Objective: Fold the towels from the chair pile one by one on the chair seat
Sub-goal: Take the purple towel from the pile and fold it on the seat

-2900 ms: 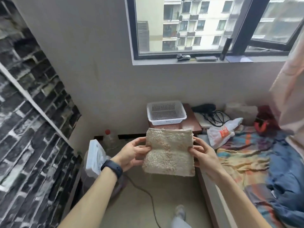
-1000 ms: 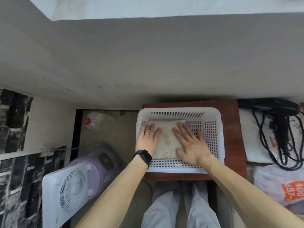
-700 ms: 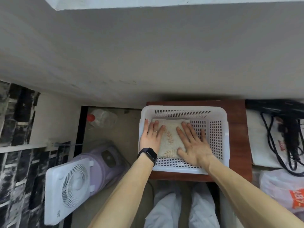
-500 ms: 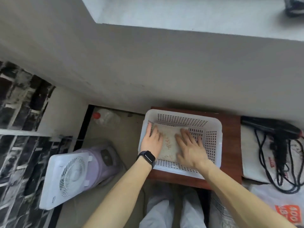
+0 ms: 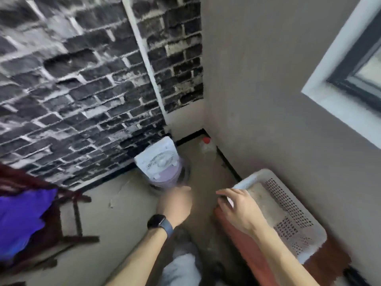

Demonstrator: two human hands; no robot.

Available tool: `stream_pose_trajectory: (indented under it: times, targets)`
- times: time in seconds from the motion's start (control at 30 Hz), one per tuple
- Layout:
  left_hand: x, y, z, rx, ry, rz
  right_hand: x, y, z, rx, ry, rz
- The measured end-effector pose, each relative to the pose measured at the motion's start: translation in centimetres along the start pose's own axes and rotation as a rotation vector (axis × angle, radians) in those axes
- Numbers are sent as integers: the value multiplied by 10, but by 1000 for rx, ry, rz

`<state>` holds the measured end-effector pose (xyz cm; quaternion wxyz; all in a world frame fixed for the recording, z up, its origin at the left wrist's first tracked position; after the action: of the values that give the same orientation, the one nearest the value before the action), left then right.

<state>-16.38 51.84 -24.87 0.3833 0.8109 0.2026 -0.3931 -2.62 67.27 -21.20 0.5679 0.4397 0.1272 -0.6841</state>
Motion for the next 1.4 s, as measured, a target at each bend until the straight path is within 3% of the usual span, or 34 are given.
stream_pose_trajectory:
  times: [0.1,0.3,0.43,0.6,0.97,1.23,1.4]
  targets:
    - [-44,55,76,-202,179,-134,8,-25,95,-260,95,82]
    - [-102,194,219,-581,304,-413,61,-35,284,-631,221,338]
    - [-110,287,292,-777,368,-497,121,-15,391,-814,276,468]
    - [-107,377,374,-869,474,-588,203,3,491,-943,300,540]
    - [-128,484,537,-919,516,-652,343,17,634,-1019,302,610]
    - [-157,480,673,-909,570,-600,451,-35,707,-937,356,639]
    - [-170,473,778,-965,603,-520,541,-92,754,-793,344,765]
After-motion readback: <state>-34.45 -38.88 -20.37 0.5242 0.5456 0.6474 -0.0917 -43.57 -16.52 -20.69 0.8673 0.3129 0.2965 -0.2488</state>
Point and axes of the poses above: each hand's wrist, its own y-axis away from the middle knuckle, its own x-axis out of the palm, z = x × y, the point moved 7 cm from there along -y, towards the middle knuckle, and after that the axes turned 12 degrees about z, right-handed, at the moved point
